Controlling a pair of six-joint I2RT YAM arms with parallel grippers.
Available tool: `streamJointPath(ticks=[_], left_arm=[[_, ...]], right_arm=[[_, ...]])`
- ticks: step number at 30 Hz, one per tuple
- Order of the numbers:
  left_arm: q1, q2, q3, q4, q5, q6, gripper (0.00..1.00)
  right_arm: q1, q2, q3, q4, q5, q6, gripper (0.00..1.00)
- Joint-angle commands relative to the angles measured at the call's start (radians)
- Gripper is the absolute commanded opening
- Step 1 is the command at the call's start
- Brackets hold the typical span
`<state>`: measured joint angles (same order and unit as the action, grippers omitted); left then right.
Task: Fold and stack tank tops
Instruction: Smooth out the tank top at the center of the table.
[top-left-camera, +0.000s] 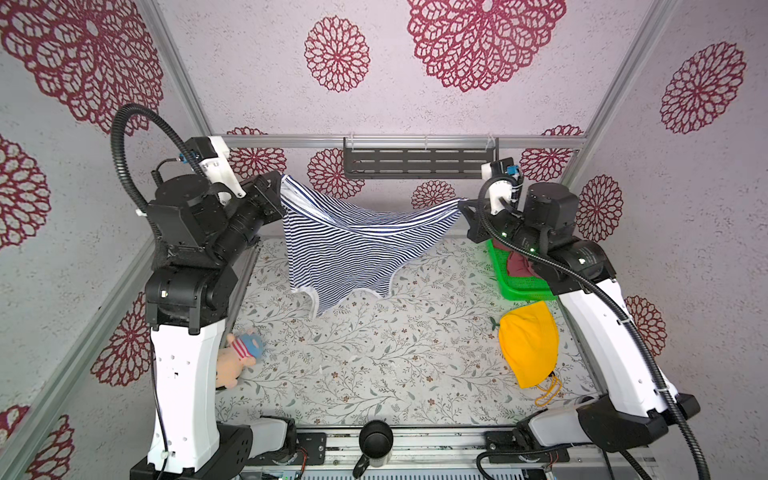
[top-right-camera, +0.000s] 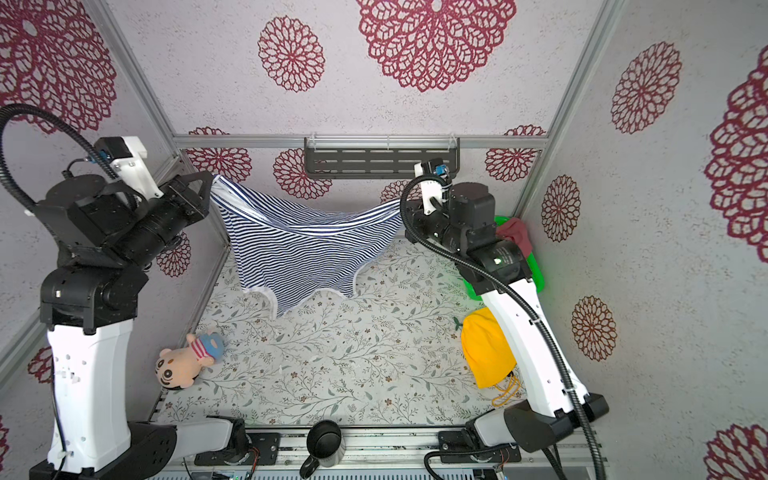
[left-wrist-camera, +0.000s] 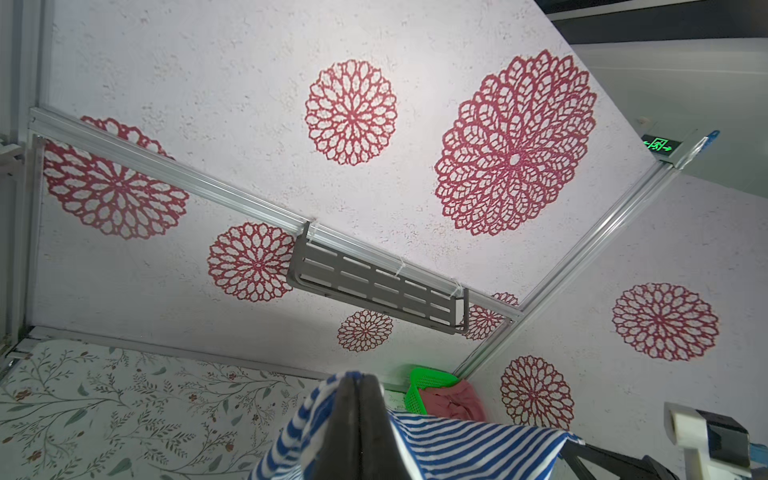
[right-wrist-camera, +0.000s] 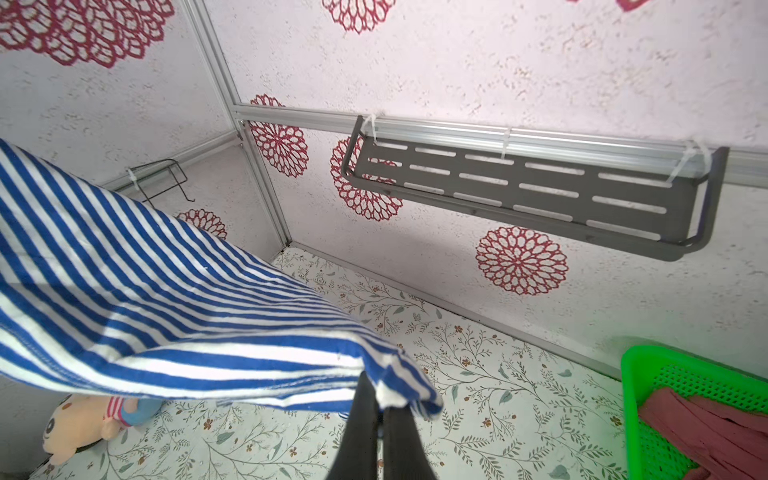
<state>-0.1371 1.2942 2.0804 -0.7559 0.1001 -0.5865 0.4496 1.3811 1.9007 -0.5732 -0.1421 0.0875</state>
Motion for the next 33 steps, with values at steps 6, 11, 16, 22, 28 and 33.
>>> streamJointPath(ticks=[6,11,16,22,28,33], left_arm=[[-0.001,0.020,-0.059,-0.025,0.022,0.041,0.00],[0.053,0.190,-0.014,-0.034,0.057,0.076,0.00],[0.153,0.353,0.089,0.026,0.161,0.048,0.00],[0.188,0.572,0.347,0.117,0.291,-0.034,0.00],[0.187,0.616,0.487,0.116,0.352,-0.061,0.00],[0.151,0.354,0.026,0.247,0.345,-0.021,0.00]], right_arm=[[-0.016,0.033,0.112,-0.110,0.000,-0.026,0.00],[-0.088,0.200,0.220,-0.139,-0.056,-0.045,0.00],[-0.153,0.405,0.438,-0.153,-0.106,-0.076,0.00],[-0.240,0.550,0.594,0.021,-0.260,-0.017,0.00],[-0.314,0.503,0.591,0.143,-0.361,0.056,0.00],[-0.322,0.338,0.339,0.161,-0.418,0.026,0.00]])
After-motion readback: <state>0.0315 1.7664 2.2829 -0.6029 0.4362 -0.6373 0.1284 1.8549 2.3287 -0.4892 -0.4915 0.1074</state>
